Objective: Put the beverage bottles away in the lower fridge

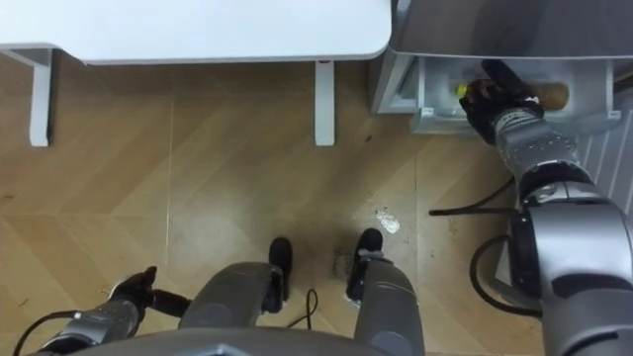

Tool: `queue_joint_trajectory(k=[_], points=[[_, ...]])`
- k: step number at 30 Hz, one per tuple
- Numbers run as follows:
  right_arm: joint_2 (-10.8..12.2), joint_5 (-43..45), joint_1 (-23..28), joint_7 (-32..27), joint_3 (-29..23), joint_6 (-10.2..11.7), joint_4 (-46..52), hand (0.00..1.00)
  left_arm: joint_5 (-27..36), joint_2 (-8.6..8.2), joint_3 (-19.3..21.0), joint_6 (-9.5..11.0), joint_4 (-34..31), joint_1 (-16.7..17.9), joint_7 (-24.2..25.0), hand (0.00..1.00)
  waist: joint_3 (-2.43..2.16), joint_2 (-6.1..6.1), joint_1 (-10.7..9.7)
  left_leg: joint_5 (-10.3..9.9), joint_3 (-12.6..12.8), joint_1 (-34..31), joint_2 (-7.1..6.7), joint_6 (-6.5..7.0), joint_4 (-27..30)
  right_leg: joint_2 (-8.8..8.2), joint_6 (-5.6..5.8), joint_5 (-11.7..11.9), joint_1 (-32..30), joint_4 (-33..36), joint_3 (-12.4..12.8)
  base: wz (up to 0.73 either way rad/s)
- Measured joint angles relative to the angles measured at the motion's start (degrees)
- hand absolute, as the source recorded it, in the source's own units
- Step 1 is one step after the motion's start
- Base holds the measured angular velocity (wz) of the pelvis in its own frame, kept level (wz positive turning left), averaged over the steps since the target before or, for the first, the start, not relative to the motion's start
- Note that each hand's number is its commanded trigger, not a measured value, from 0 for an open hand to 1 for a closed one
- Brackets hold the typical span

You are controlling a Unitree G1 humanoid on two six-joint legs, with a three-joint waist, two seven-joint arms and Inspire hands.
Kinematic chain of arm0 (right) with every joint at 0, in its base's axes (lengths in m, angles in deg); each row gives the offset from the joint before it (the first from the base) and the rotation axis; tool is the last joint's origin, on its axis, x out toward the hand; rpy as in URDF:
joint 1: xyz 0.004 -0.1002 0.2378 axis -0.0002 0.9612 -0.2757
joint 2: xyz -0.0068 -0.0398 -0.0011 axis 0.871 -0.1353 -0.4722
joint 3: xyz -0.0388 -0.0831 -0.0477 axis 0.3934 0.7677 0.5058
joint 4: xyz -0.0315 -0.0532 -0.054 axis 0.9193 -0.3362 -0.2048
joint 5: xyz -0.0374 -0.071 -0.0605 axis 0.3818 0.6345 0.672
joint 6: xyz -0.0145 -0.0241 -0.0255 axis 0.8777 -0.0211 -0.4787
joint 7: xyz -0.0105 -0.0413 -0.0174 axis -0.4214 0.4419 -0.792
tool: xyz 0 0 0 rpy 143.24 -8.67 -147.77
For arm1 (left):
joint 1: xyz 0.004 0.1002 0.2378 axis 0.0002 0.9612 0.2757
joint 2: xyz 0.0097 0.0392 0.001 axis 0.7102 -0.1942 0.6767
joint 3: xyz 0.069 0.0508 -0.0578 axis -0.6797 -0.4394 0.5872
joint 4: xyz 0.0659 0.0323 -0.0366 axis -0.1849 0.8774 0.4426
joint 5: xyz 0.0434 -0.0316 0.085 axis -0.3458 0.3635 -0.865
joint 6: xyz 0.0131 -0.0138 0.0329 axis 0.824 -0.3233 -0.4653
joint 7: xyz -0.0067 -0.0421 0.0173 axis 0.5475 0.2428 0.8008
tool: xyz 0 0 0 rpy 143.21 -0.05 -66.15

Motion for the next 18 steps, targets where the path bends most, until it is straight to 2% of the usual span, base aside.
queue_joint_trajectory(k=[9,16,18], points=[[-0.6,1.7,0.0,0.5,0.6,0.0,0.0,0.0,0.0,0.09,-0.1,0.0,-0.9,0.1,0.0,0.0,-0.07,-0.1,-0.1,0.0,0.2,-0.1,0.01,0.02,0.5,0.06,0.03,0.2,0.1,0.0,0.6,-0.01],[-1.9,10.5,0.3,4.3,0.7,-0.1,-1.0,0.0,-0.2,0.29,0.5,-0.6,-0.8,2.3,0.3,0.0,-0.1,-0.12,-0.6,0.0,0.1,0.7,0.12,0.01,0.8,0.14,0.06,0.3,1.3,-0.4,0.0,0.02],[-2.3,14.6,1.4,6.9,0.7,-0.1,-1.2,0.0,-0.5,0.33,2.0,-1.1,-0.8,2.9,1.1,0.0,-0.23,0.08,-1.1,0.0,-0.2,1.6,0.73,-0.03,0.9,0.58,-0.09,1.3,3.8,-3.0,-1.3,0.07]])
